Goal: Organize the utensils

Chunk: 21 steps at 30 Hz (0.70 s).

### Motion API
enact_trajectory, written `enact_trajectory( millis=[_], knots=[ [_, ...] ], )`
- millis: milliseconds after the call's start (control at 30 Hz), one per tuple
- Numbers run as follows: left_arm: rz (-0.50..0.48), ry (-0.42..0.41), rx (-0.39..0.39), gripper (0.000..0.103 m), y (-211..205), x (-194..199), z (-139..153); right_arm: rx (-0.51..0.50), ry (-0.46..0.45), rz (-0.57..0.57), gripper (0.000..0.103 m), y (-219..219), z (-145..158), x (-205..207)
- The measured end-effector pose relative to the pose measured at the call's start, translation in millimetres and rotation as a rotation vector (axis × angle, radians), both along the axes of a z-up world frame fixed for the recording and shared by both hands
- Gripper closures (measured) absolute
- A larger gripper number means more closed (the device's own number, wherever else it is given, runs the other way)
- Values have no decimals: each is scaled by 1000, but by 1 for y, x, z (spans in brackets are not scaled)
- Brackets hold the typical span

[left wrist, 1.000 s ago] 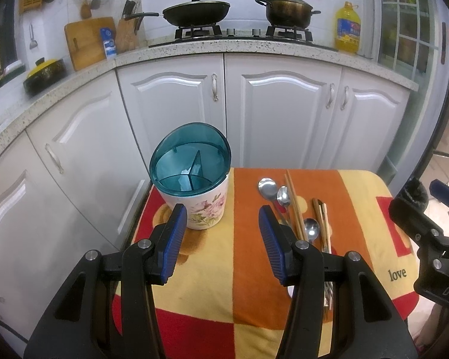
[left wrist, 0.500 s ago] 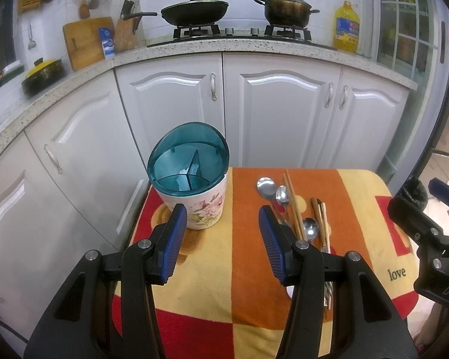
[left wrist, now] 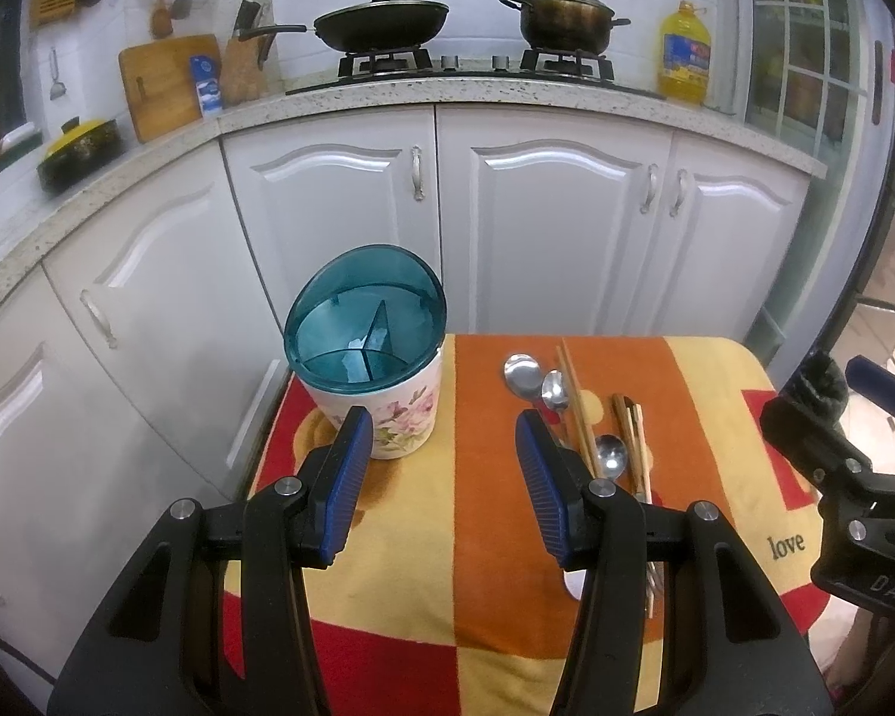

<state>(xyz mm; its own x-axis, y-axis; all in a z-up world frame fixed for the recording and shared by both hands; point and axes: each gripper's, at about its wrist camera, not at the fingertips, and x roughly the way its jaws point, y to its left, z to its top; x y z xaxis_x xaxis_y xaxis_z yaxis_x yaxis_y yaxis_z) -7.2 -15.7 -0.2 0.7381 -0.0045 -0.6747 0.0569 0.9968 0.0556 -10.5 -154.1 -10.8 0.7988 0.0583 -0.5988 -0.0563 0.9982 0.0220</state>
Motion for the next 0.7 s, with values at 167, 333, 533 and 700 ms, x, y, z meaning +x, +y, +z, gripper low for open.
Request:
enact_trajectory(
  millis=[167,333,533,700],
  knots=[
    [-3,18,-4,54,-1,2,-3,2,11,2,6,-2,-3,3],
    [-5,20,-7,54,-2,4,-6,3,20,4,6,-2,-5,4],
    [-6,35,-12,54,-2,6,-10,4,35,2,6,-3,-9,7],
    [-12,43,-30,54,0,8,-13,6,49,-2,6,-7,-14,9]
  ],
)
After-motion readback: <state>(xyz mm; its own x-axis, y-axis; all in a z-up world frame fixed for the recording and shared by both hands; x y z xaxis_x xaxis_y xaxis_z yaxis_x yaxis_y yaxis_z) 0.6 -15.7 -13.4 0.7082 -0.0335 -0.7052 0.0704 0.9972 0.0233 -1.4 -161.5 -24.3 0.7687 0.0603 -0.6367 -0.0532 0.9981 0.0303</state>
